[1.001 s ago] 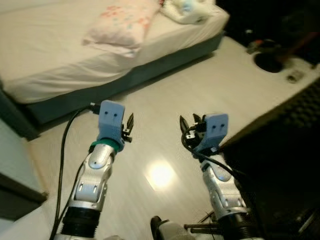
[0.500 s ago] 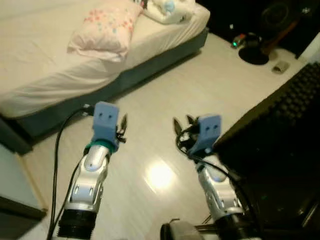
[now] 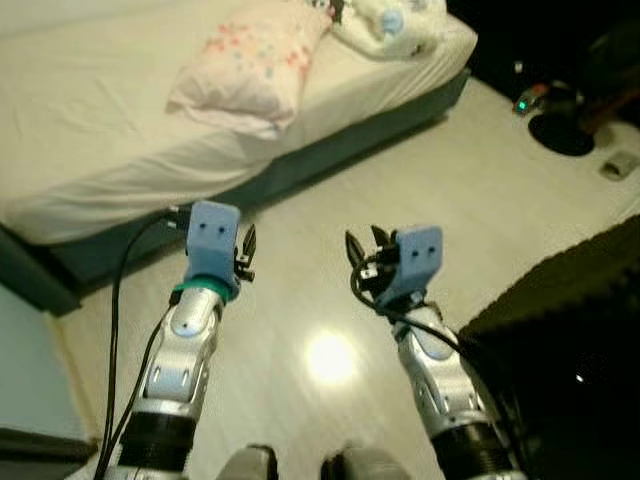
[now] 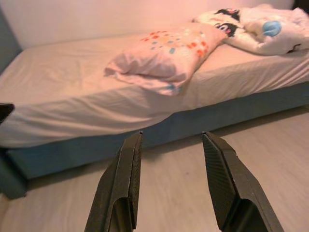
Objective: Clean up the room
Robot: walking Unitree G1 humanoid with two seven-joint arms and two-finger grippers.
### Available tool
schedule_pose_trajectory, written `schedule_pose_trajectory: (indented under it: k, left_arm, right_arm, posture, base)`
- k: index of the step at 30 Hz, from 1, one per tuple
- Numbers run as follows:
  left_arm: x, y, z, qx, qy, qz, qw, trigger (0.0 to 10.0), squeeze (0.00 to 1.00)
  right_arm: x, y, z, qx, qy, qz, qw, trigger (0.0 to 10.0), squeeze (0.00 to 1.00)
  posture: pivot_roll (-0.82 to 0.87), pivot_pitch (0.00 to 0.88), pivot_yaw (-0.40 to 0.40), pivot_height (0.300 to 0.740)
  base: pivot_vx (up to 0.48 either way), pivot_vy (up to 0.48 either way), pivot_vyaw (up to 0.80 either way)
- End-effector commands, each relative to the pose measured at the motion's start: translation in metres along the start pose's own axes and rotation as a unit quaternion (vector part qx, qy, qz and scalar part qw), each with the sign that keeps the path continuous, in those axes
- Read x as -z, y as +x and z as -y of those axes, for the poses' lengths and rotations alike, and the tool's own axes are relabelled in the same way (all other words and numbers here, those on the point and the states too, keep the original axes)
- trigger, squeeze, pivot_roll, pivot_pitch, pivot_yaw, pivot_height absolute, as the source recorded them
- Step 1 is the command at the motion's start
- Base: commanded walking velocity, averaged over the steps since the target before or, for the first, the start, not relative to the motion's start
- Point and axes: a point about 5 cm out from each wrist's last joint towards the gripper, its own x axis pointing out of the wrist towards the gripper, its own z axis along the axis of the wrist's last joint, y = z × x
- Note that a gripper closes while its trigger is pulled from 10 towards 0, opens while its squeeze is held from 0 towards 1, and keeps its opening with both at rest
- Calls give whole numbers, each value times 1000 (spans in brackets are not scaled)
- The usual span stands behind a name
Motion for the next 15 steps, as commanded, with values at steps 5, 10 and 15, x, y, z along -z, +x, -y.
schedule_pose_trajectory:
  k: [5, 10, 15]
  left_arm:
    - [3, -1, 5, 7, 1, -4, 1000, 10000, 0]
    - [2, -1, 6, 9, 3, -1, 1000, 10000, 0]
    - [2, -1, 6, 11, 4, 0, 1000, 10000, 0]
  right_arm:
    - [5, -4, 5, 11, 1, -9, 1000, 10000, 0]
    - [5, -4, 7, 13, 0, -10, 1000, 10000, 0]
    - [4, -4, 7, 14, 0, -9, 1000, 10000, 0]
  posture:
    - [-40, 83, 10, 740]
    - [-40, 83, 9, 740]
    - [-40, 82, 9, 740]
  base:
    - [480, 0, 0]
    - [384, 0, 0]
    - [413, 0, 0]
